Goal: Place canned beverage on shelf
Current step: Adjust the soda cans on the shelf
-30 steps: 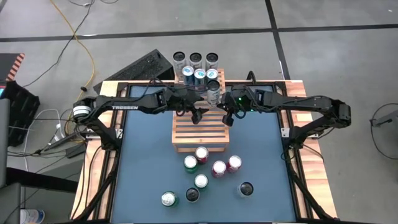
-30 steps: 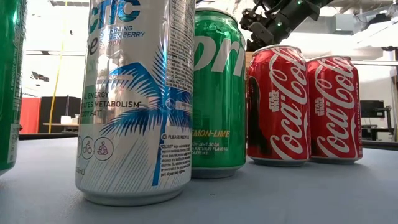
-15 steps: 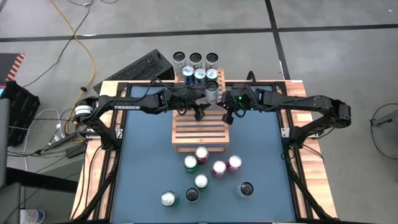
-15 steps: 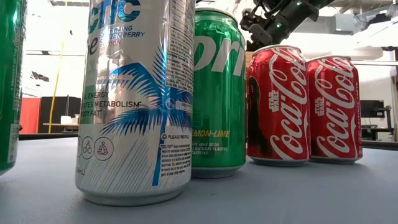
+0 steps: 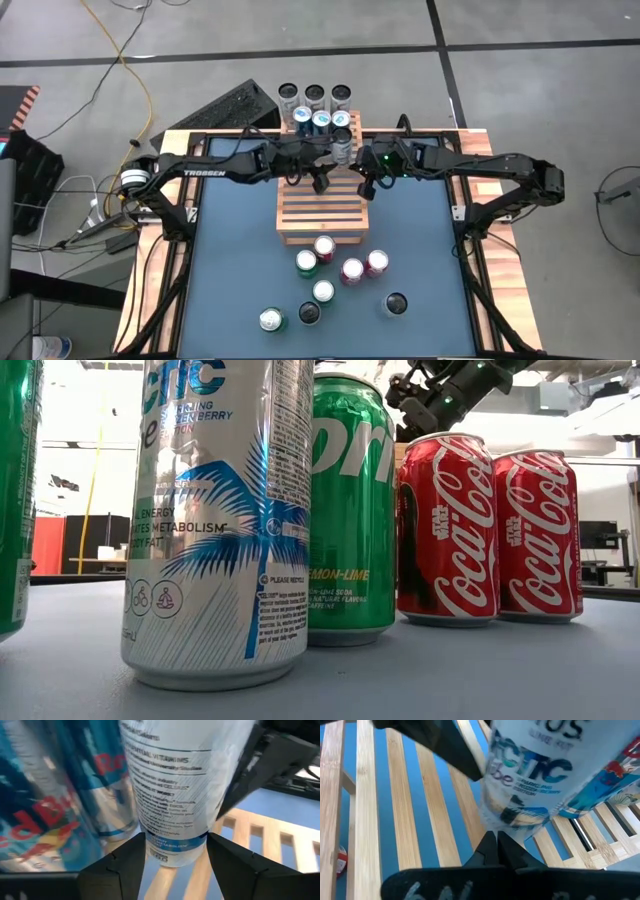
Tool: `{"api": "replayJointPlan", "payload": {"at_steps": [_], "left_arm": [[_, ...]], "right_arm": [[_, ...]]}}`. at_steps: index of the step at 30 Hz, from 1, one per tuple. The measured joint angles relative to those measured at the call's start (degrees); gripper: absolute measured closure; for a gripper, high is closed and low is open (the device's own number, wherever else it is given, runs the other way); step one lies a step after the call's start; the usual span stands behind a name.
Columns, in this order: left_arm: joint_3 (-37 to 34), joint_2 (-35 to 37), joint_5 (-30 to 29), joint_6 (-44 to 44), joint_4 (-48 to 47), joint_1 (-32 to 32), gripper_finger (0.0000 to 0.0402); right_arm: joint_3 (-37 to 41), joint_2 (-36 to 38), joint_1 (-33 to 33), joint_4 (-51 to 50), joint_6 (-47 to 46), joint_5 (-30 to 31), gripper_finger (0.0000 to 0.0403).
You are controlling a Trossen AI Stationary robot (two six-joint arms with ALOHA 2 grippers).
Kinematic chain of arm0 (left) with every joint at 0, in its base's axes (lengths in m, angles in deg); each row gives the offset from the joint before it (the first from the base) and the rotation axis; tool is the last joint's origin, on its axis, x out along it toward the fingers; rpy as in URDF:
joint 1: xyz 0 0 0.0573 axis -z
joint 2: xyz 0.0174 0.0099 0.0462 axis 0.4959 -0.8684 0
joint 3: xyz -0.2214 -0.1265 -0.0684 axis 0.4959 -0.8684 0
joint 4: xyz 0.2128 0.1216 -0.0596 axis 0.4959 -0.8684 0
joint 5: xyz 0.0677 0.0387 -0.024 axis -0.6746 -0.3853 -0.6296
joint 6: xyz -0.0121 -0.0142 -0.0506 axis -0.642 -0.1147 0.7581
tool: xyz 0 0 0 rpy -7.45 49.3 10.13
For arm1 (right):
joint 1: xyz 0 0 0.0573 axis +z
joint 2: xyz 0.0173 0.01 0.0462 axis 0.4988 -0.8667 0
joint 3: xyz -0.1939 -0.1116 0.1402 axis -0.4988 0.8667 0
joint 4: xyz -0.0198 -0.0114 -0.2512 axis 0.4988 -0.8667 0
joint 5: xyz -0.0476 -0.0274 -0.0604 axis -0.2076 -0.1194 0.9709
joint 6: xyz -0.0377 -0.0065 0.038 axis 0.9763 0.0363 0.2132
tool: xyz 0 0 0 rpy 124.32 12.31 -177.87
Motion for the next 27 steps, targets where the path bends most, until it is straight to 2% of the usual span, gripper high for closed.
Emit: {"api": "replayJointPlan", "payload": {"at_steps": [4,11,16,27], "left_arm": [[0.00,0.00,0.01,1.46,0.02,-0.03,0.0215],[0.00,0.00,3.70,6.02,-0.26,0.18,0.0221],[0.00,0.43,6.11,4.93,-0.77,0.14,0.0221],[0.02,5.85,3.99,3.66,-8.94,0.15,0.0222]], "right_arm": [[-0.01,0.00,0.02,-0.03,0.00,-0.17,0.0403],[-0.01,0.00,0.04,-0.21,-0.02,-0.20,0.0403],[-0.01,0.00,0.04,-0.27,0.00,-0.21,0.0403],[-0.01,0.01,-0.27,-0.54,0.93,-0.21,0.0403]]}}
